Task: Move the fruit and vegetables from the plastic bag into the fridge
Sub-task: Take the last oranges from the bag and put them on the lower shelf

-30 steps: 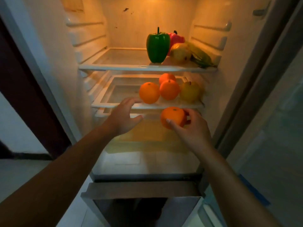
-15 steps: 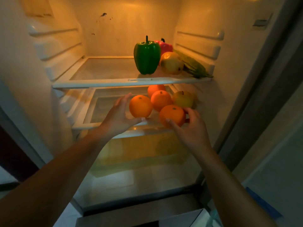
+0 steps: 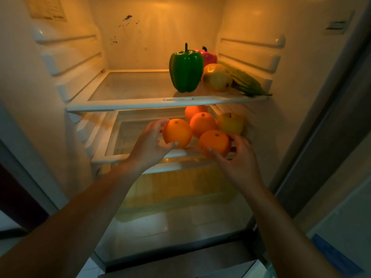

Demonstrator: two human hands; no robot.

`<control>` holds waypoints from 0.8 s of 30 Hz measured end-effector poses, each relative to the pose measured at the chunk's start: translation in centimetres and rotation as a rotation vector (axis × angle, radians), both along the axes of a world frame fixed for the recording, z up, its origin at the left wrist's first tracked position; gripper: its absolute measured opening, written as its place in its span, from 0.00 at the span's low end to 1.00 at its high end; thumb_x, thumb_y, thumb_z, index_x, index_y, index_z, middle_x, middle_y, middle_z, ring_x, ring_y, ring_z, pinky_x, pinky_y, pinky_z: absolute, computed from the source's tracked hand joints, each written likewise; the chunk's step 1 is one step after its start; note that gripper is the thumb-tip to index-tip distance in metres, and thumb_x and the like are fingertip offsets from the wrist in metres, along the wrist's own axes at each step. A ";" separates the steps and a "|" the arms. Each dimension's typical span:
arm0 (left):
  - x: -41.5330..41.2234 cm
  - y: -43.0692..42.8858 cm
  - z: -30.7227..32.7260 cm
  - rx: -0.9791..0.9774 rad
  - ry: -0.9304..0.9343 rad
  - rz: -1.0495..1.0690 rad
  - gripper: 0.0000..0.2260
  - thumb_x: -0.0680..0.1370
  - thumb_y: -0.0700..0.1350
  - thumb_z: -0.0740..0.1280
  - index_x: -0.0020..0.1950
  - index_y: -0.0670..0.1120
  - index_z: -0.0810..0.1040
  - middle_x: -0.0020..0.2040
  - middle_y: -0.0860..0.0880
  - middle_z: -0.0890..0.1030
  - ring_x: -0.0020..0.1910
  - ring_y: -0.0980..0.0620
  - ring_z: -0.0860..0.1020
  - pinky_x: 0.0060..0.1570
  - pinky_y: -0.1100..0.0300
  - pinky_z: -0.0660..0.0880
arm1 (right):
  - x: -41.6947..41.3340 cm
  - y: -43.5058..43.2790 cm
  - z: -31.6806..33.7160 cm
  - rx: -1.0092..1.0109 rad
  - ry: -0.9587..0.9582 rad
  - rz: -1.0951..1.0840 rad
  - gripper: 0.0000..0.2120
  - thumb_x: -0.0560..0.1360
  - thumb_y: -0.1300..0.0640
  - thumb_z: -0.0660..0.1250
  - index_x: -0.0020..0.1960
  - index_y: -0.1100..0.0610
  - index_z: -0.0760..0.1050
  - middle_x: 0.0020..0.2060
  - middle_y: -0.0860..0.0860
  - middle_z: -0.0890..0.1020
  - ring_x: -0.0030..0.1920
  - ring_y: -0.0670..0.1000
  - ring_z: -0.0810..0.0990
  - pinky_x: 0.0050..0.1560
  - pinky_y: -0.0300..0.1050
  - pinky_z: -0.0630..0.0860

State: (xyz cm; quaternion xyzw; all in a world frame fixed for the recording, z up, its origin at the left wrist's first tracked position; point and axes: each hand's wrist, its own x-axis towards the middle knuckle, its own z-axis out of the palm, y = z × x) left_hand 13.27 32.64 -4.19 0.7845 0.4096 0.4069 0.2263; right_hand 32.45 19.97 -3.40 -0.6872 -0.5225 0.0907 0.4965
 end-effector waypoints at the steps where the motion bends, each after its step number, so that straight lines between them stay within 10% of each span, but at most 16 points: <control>1: 0.0 0.0 0.0 -0.006 -0.003 0.000 0.31 0.67 0.49 0.76 0.68 0.50 0.67 0.66 0.49 0.70 0.63 0.52 0.70 0.57 0.51 0.73 | -0.1 0.1 0.0 -0.006 0.001 0.003 0.28 0.67 0.42 0.71 0.63 0.51 0.69 0.53 0.44 0.69 0.56 0.50 0.74 0.54 0.52 0.75; 24: -0.3 0.3 -0.1 -0.097 -0.120 0.016 0.31 0.68 0.46 0.76 0.67 0.52 0.67 0.65 0.49 0.70 0.60 0.56 0.69 0.48 0.63 0.71 | 1.2 1.5 -1.4 0.079 0.030 0.057 0.29 0.67 0.45 0.73 0.64 0.54 0.71 0.59 0.51 0.75 0.57 0.51 0.75 0.53 0.52 0.76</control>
